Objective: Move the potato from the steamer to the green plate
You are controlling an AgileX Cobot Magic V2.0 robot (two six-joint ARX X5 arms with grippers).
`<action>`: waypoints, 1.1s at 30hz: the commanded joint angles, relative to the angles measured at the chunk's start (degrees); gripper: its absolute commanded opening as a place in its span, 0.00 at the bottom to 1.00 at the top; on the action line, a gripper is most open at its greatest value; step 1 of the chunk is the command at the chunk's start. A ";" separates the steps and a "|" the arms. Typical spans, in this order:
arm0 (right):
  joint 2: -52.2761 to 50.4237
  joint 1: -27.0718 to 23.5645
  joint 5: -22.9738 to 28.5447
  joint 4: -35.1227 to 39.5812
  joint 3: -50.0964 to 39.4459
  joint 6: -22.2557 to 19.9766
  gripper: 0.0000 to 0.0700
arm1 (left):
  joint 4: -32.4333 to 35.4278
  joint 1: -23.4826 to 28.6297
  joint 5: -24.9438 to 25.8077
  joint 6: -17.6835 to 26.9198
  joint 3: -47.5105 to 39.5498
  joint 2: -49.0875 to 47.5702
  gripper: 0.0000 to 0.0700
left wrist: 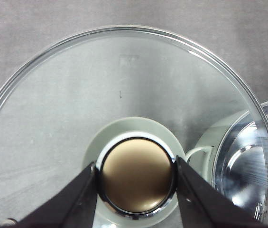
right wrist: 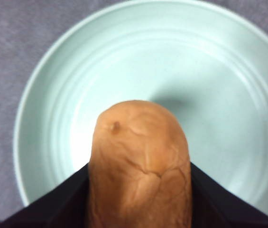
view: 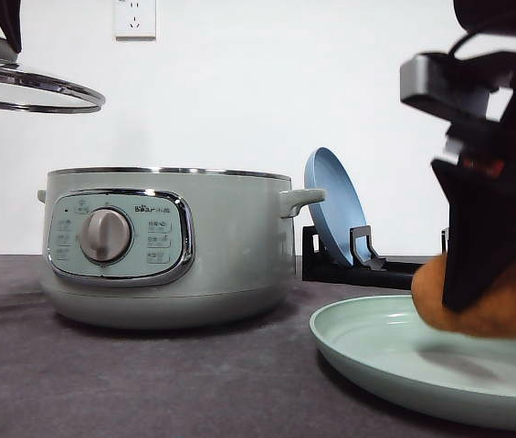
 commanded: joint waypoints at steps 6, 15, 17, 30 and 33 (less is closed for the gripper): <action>0.61 -0.32 0.00 6.16 -2.35 3.07 0.28 | 1.57 -0.13 0.09 -0.39 2.12 -0.57 0.00; 3.26 -3.61 -1.31 10.35 -2.56 3.54 0.28 | 1.57 -0.13 0.09 -0.55 2.10 -0.57 0.00; 4.21 -3.99 -1.52 10.86 -2.57 3.55 0.28 | 1.57 -0.14 0.09 -0.55 2.08 -0.57 0.00; 5.35 -4.04 -1.33 10.83 -2.52 4.36 0.30 | 1.55 -0.81 0.11 -0.57 2.08 -0.57 0.00; 5.21 -4.04 -1.37 10.42 -1.86 5.22 0.51 | 1.55 -0.94 0.11 -0.57 2.08 -0.57 0.00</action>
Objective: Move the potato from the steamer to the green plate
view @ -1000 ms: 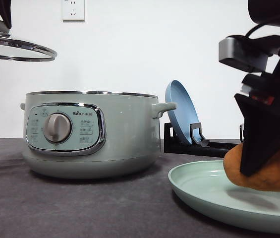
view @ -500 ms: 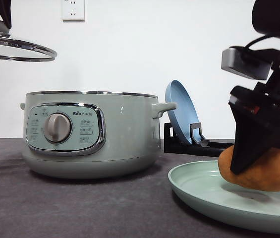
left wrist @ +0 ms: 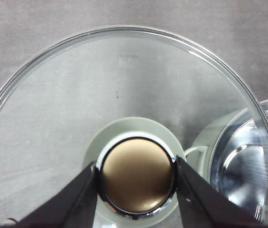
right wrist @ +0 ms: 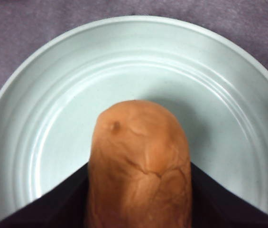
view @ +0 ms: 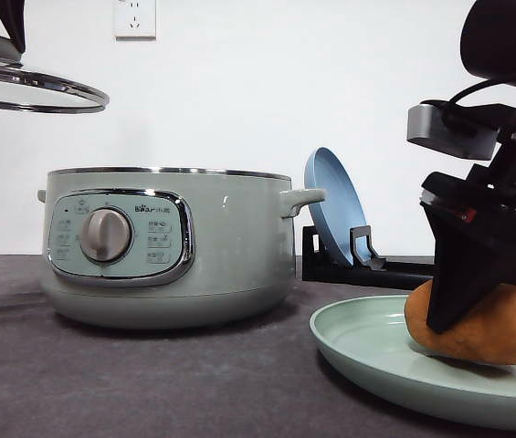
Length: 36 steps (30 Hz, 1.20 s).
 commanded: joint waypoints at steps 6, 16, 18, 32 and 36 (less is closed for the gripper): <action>-2.67 0.33 0.02 -6.65 6.47 1.18 0.70 | 1.56 -0.17 0.10 -0.09 2.08 -0.57 0.00; -14.35 0.37 -0.16 -27.57 25.81 1.07 0.98 | 1.65 -0.25 0.10 -0.09 2.08 -0.57 0.00; -17.02 0.37 0.09 -30.44 29.45 1.34 1.00 | 1.68 -0.48 0.10 -0.09 2.08 -0.57 0.00; -33.71 0.37 0.33 -36.08 39.38 4.07 1.00 | 1.41 -2.67 0.10 -0.26 2.03 -0.57 0.00; -35.92 0.37 0.29 -36.51 39.38 5.42 1.00 | 1.30 -4.31 0.10 -0.28 2.01 -0.57 0.00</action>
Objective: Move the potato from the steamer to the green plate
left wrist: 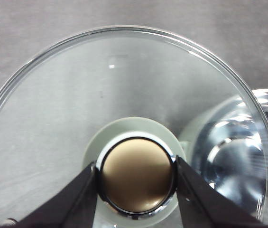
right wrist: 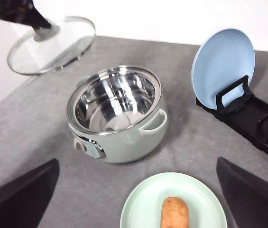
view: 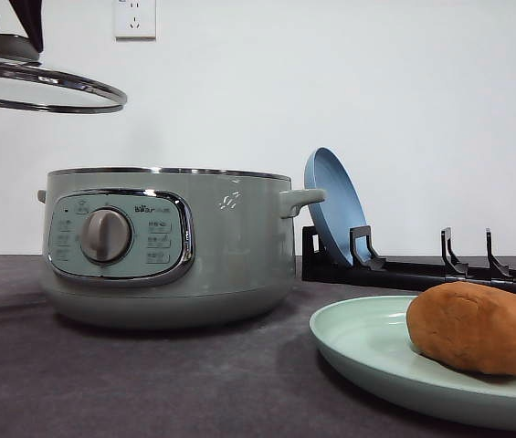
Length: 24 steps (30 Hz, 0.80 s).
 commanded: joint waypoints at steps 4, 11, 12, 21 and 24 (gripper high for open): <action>-0.27 0.35 0.04 -0.68 0.87 1.86 1.00 | 1.63 -2.42 0.10 -0.12 1.97 -0.57 0.00; -0.24 0.35 0.07 -0.99 0.87 2.02 1.00 | 1.29 -7.28 0.10 -0.19 1.68 -0.57 0.00; -0.24 0.35 0.07 -0.99 0.87 2.04 1.00 | 1.17 -8.18 0.10 -0.19 1.62 -0.57 0.00; -0.24 0.35 0.04 -0.99 0.87 2.46 1.00 | 0.29 -17.73 0.10 -0.17 1.38 -0.57 0.00; -0.24 0.35 0.04 -0.99 0.87 2.46 1.00 | 0.31 -20.69 0.10 -0.05 1.38 -0.57 0.00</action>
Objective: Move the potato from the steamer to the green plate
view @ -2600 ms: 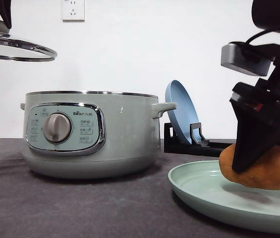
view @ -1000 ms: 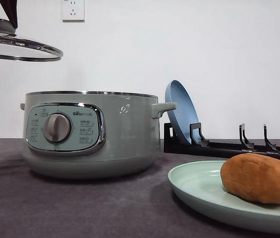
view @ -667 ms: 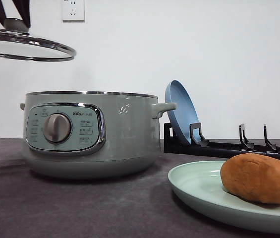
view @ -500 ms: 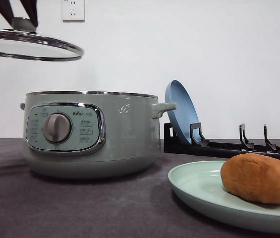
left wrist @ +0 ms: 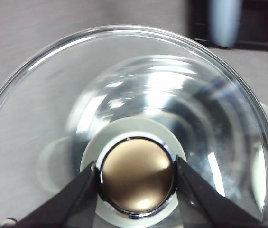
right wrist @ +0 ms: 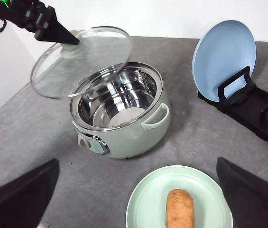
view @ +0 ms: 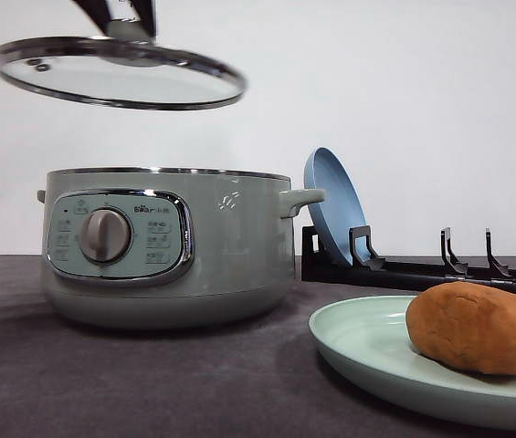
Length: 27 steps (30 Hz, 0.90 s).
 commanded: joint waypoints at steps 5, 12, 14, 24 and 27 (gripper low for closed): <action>0.33 0.35 0.02 0.48 0.87 0.56 1.00 | 1.60 -3.20 0.04 0.46 1.70 -0.50 0.00; 0.33 0.35 0.02 0.19 0.87 0.56 1.00 | 2.08 -3.44 0.04 0.46 0.38 -0.14 0.00; 0.33 0.35 0.02 -0.01 0.87 0.56 1.00 | 2.69 -3.44 0.06 0.48 -0.53 -0.02 0.00; 0.33 0.35 0.04 -0.39 0.87 0.49 1.00 | 9.04 -3.49 0.04 0.46 -8.54 0.02 0.00; 0.33 0.35 0.04 -0.40 0.87 0.49 1.00 | 11.00 -3.49 0.06 0.46 -11.14 0.02 0.00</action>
